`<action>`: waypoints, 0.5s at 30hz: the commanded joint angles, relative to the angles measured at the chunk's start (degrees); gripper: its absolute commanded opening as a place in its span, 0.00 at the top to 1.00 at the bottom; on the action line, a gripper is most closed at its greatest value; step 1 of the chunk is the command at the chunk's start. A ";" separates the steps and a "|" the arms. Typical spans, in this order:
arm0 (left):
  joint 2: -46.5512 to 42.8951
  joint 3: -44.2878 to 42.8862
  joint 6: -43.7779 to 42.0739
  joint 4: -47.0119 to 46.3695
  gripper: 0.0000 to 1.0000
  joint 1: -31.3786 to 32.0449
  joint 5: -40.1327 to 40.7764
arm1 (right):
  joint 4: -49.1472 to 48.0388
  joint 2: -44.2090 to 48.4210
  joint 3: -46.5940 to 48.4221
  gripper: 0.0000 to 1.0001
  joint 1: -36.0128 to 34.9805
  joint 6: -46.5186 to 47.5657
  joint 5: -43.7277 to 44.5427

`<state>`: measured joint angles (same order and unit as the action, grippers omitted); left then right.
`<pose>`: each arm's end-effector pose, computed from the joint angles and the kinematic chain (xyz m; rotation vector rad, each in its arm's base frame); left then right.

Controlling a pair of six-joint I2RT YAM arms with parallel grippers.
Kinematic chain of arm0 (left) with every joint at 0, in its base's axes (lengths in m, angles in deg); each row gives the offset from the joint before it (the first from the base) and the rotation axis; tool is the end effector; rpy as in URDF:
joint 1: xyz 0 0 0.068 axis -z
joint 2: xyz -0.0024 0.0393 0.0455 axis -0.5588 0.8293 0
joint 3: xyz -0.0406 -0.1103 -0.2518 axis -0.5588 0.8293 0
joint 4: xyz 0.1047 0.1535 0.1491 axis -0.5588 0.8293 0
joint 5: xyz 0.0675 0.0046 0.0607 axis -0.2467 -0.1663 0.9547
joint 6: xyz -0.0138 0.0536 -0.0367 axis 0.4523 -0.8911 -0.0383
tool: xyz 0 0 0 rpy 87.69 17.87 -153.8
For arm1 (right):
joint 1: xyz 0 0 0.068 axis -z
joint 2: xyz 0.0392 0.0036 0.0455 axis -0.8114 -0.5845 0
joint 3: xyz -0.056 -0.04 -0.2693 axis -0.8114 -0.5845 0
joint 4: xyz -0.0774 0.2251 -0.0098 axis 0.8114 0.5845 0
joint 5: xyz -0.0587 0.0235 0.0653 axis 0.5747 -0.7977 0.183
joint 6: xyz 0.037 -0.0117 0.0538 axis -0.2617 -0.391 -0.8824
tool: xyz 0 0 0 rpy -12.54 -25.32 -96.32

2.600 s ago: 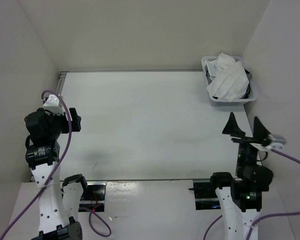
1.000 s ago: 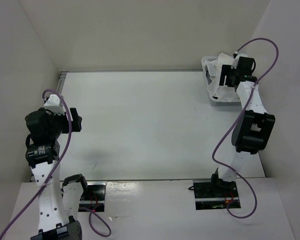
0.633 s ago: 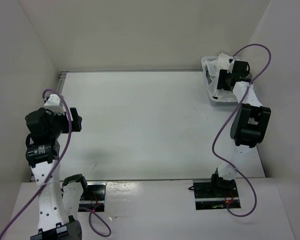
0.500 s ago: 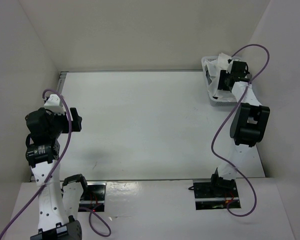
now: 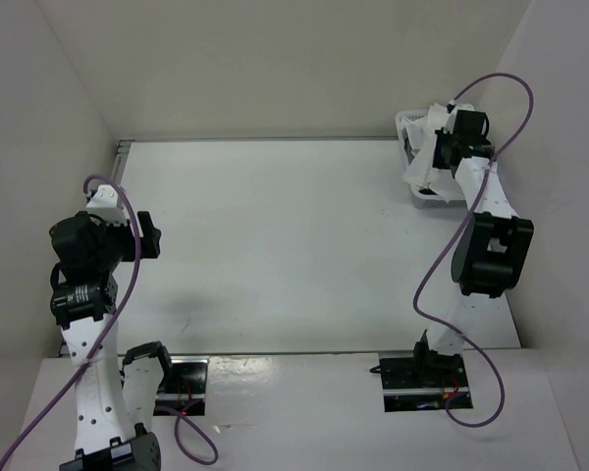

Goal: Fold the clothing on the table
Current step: Grab the skirt from the pile, then move the skirt to the center of the board

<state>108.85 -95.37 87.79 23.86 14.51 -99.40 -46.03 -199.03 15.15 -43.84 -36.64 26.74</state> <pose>0.1294 0.0297 0.3472 -0.1025 1.9023 -0.0337 0.4295 -0.0793 0.2857 0.0944 2.2249 -0.1666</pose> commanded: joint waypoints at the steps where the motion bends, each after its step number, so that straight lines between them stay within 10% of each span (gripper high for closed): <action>1: -0.75 0.26 -0.79 -1.53 0.00 -0.31 -0.34 | 1.26 14.31 5.42 1.00 -2.39 1.20 -1.02; 15: -1.27 0.26 -0.79 -1.53 0.00 -0.31 -0.34 | 7.40 45.35 2.52 1.00 -25.33 5.86 -20.67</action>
<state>108.11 -95.37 87.79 23.86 14.51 -99.38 -41.31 -156.91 19.54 -68.08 -32.11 16.29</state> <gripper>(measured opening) 0.999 0.004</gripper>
